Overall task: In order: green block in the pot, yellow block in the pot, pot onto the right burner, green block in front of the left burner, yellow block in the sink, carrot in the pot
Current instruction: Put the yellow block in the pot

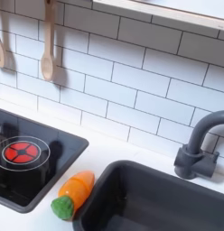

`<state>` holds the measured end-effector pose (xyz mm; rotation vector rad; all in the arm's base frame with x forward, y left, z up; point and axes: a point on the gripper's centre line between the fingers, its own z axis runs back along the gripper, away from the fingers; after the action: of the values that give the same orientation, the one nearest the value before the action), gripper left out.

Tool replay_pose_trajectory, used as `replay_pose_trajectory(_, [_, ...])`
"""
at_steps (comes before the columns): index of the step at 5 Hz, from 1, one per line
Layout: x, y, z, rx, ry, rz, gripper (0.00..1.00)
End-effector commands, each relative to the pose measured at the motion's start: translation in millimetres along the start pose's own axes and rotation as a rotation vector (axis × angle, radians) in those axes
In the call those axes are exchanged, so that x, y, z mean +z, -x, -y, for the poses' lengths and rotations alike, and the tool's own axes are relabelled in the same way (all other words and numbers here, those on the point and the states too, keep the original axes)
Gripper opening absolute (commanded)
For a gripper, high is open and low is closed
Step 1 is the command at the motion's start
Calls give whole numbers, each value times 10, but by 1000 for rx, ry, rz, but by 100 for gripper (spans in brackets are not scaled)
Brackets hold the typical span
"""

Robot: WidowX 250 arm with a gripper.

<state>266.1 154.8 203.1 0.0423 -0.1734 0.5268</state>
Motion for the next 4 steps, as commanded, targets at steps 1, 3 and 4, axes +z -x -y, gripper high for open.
replay_pose_trajectory(1, [-31, 8, 1, -5, -3, 0, 100])
replay_pose_trajectory(3, [-105, 48, -25, -17, -11, -14, 100])
replay_pose_trajectory(4, [-159, 68, -31, -25, -14, -25, 100])
